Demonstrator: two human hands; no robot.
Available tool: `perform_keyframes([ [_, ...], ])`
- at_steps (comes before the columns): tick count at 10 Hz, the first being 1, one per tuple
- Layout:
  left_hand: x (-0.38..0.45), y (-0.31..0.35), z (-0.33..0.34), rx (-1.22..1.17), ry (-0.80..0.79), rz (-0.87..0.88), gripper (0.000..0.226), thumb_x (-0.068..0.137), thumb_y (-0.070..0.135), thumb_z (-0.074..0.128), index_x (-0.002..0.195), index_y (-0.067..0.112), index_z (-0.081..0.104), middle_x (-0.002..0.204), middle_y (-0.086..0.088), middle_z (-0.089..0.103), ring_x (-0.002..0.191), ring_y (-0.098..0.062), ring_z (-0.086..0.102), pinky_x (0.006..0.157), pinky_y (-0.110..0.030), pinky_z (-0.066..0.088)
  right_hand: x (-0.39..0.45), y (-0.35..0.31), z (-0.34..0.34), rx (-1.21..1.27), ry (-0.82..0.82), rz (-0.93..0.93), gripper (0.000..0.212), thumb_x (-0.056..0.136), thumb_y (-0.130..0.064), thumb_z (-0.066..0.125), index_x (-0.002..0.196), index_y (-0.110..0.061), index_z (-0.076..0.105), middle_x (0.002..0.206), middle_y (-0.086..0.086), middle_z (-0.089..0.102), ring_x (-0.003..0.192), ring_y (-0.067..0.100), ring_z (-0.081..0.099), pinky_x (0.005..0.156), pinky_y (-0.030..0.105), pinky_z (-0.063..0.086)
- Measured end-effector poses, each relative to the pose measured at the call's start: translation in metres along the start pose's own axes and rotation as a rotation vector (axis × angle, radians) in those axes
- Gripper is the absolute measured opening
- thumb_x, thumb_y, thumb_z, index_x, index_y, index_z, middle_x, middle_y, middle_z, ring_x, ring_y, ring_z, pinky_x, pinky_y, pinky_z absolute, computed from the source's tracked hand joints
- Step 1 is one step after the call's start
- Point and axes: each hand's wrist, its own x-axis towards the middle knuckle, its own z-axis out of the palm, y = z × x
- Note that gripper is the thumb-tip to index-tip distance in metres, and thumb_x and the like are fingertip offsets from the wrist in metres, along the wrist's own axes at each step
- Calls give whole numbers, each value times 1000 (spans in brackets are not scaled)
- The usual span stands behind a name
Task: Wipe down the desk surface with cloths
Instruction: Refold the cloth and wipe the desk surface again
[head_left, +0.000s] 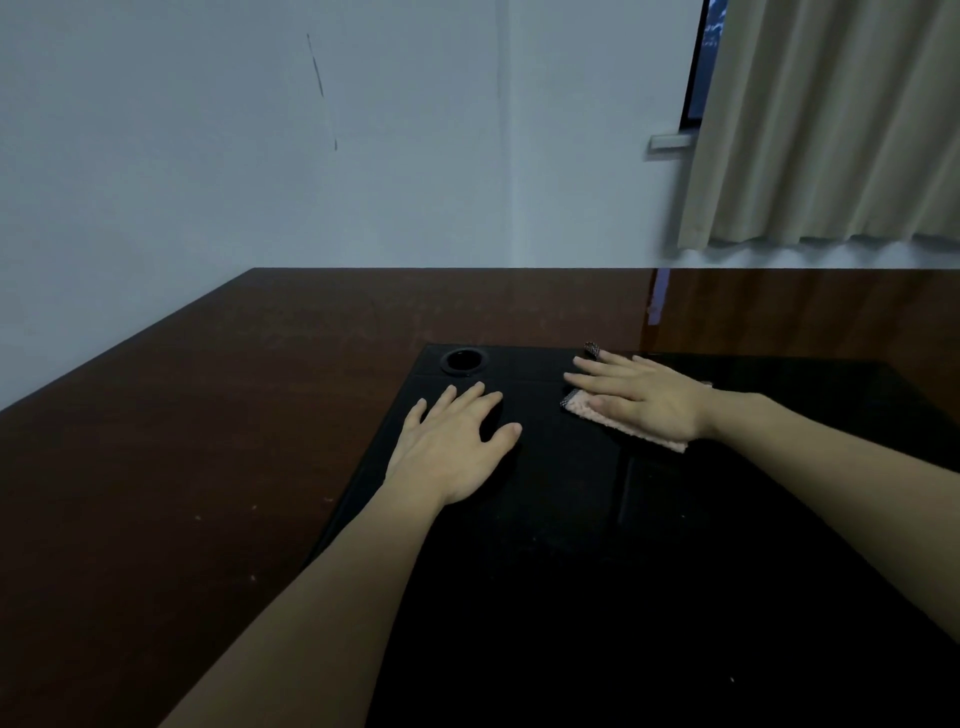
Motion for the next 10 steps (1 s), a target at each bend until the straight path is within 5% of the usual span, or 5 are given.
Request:
perform_keyframes([
  [3,-1,1,-1,15,-1,-3,63,102,63,29,159,38,24,168,15,11,156,-12,2,127,-45,1,-5,-41,14,21,5,283,60,104,-64,9,160,-47,-3,169,-13,-12,156,23,-14,124,55,-7],
  [5,0,1,-1,28,-5,3,64,101,64,28,159,38,22,168,14,10,156,-12,2,127,-45,2,-50,-72,12,46,-173,168,60,101,-67,8,156,-52,-10,167,-11,-22,154,24,-22,123,53,-11],
  [7,1,0,0,27,-11,4,64,101,65,28,159,38,22,168,15,9,156,-13,2,126,-46,1,-47,-54,11,-107,-84,0,64,101,-65,9,158,-45,-12,166,-11,-22,151,15,-27,124,41,-16],
  [10,2,1,-1,6,-9,-1,60,103,61,31,159,40,23,168,16,10,156,-11,2,126,-45,1,36,-1,-1,-61,25,224,65,100,-69,12,157,-47,-10,170,-10,-11,157,27,-8,125,51,-1],
])
